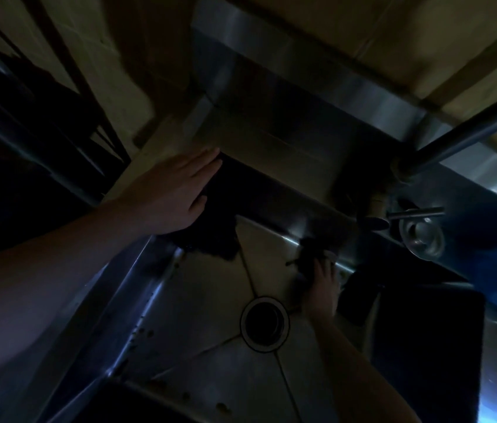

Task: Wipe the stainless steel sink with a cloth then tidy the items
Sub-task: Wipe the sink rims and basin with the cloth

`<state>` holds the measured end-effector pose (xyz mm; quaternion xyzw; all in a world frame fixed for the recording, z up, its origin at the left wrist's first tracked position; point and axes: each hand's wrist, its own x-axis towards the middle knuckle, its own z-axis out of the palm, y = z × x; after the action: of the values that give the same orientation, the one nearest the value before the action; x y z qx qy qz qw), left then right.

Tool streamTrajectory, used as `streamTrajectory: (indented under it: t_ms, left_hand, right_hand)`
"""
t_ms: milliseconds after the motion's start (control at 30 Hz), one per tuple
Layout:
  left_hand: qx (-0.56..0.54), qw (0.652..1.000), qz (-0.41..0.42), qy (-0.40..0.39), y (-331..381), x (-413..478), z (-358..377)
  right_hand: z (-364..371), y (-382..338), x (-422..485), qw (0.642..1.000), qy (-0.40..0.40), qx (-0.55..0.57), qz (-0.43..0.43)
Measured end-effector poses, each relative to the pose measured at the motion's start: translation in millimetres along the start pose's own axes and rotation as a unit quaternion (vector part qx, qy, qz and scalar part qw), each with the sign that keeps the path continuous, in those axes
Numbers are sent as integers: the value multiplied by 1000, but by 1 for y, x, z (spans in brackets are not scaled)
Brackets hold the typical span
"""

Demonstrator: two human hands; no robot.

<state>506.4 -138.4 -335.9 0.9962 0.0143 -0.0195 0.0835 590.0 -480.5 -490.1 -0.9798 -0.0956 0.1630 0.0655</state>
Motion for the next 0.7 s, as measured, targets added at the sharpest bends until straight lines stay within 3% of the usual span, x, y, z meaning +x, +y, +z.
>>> streamTrajectory:
  t_ms: [167,300,367,533,600,700]
  left_hand:
    - [7,1000,3,1,-1,1,2]
    - [10,1000,-2,-5,-1,1,3]
    - [9,1000,-4,-3,-1,1,2]
    - [0,1000,-6,-6,0,1,1]
    - [-4,1000,-9,3,0,0,2]
    - [5,1000,-2,9,1,0,2]
  right_hand:
    - [2,-13,5,965,43,176,187]
    - [2,-20,14,951,15,195,240]
    - [10,-31,-1,958,10,181,221]
    - [33,-34,-51,992,-48,107,36]
    - [27,-23,-45,996,-40,76,39]
    - [7,-10,-16,988,-12,96,118]
